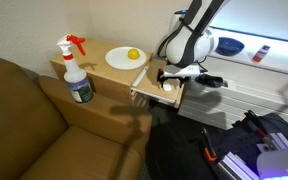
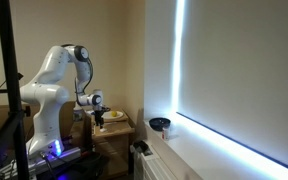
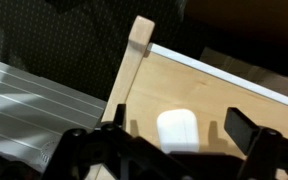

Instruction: Pick the white object on the drawer and put it on the plate, then close the drawer and pick the bottle on the windowsill and put it on the cabinet

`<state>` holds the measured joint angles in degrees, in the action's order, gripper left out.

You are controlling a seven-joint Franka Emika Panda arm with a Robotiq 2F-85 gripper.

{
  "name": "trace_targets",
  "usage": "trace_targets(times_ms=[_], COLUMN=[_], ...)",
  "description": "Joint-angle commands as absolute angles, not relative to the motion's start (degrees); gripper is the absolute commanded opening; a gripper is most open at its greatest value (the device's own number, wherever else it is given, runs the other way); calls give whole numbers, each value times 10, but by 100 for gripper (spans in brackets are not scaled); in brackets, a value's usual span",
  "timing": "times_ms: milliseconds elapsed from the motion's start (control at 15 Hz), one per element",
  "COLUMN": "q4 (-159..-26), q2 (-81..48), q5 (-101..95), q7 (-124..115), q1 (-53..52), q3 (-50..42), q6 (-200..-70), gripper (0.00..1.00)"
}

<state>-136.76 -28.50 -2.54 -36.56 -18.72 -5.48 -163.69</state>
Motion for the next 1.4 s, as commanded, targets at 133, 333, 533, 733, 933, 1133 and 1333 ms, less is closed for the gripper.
trace_targets(times_ms=[133, 333, 533, 733, 933, 1133, 1333], q4=[-1305, -1274, -1256, -1251, -1248, -1250, -1264], q2=[-373, -405, -421, -422, -421, -418, -392], q5=[27, 70, 93, 100, 101, 98, 95], q7=[-421, -413, -413, -412, -415, -419, -404], q1=[-201, -179, -182, -185, -191, -200, -194], q3=[-73, -51, -53, -52, -55, -62, -56], q6=[-1670, -1664, -1667, -1668, -1669, -1670, -1671], gripper=[100, 100, 75, 62, 39, 27, 27])
